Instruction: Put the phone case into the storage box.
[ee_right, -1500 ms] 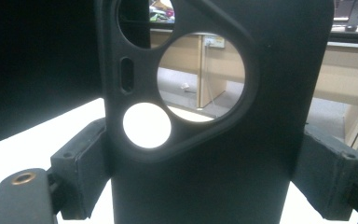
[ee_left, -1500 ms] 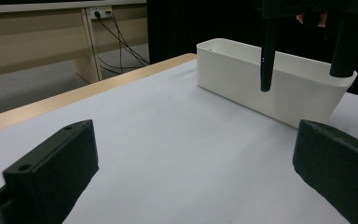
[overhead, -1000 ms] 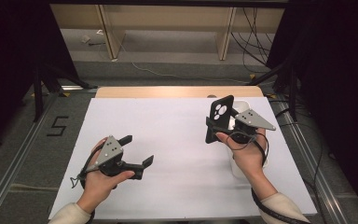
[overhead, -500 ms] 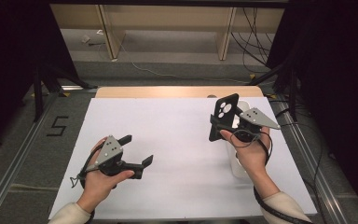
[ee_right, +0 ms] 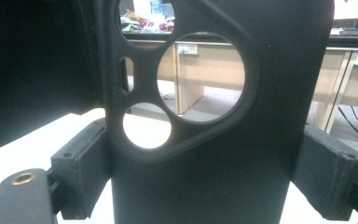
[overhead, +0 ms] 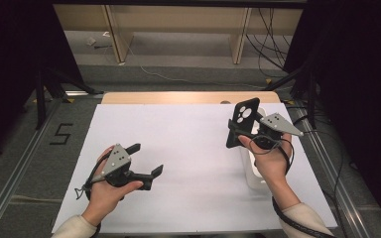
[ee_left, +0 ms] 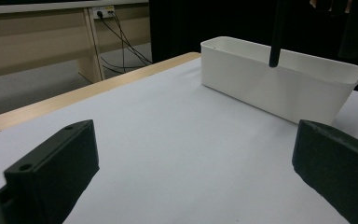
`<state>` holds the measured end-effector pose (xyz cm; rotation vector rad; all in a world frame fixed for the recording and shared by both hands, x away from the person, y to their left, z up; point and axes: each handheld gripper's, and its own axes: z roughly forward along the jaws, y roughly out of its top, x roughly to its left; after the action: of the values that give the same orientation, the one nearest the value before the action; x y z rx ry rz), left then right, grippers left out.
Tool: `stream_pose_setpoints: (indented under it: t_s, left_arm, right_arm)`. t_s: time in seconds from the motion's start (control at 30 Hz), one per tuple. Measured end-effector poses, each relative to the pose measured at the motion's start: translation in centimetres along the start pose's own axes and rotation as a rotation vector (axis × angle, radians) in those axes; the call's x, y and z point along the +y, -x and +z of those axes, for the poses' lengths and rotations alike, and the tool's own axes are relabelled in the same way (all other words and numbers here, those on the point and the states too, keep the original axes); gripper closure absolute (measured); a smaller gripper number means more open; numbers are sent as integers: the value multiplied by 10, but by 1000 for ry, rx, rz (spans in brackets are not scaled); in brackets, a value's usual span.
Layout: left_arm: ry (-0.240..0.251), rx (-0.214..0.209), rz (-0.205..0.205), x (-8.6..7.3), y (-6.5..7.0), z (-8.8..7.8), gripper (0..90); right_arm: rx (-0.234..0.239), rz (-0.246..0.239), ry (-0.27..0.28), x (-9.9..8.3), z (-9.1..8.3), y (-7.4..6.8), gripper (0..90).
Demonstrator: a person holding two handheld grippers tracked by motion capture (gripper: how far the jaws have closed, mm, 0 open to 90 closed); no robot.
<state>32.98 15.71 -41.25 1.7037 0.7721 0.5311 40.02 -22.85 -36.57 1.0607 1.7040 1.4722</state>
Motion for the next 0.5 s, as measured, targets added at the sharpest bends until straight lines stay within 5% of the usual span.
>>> stream_pose_setpoints:
  t_s: [0.5]
  left_arm:
    - [-2, 2, 2, 0, -1, 0, 0]
  right_arm:
    - [-39, 11, 5, 1, -2, 10, 156]
